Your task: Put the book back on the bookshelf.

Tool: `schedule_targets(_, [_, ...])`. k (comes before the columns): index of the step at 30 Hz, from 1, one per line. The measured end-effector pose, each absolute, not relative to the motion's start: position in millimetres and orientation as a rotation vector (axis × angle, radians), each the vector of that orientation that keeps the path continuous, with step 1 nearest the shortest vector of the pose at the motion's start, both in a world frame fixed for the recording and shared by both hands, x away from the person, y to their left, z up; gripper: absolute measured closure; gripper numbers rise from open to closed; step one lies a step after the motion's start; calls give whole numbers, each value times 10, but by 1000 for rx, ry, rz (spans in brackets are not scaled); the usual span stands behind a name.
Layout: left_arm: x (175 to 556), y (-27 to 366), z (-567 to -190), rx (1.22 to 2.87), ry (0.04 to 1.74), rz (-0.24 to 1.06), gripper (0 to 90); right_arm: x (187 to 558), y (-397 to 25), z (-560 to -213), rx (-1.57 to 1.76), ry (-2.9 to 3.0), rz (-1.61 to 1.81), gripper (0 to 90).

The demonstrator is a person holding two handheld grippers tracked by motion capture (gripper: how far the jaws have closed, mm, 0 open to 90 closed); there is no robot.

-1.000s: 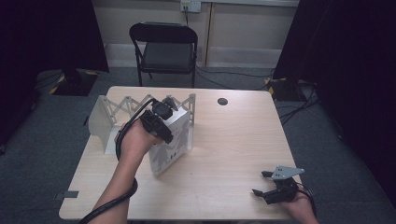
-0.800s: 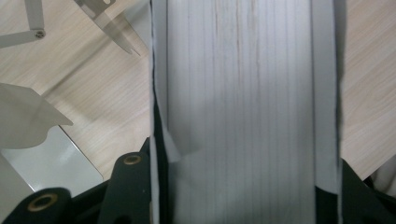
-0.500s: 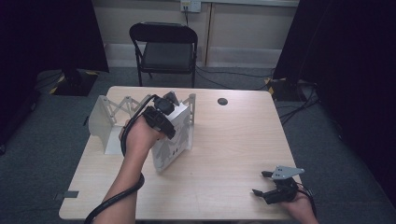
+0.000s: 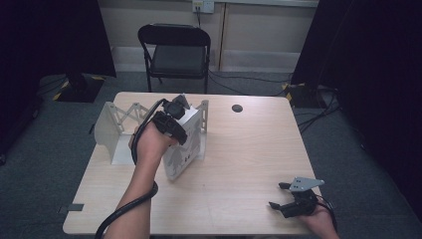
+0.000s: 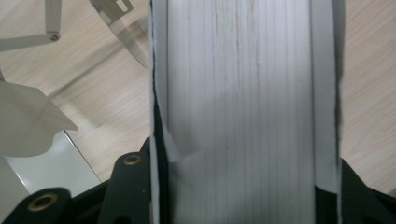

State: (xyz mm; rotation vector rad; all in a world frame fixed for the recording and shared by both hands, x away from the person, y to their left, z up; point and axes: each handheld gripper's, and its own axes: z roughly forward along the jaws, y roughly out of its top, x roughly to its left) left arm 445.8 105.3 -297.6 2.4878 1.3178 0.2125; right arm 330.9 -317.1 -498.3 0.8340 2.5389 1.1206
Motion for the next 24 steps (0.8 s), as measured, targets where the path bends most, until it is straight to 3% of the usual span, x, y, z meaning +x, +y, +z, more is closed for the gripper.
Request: schedule_targets(24, [4608,1039,-3007,2417,1443,206,531,3310,-3171,-4983,831,2539,1121,162])
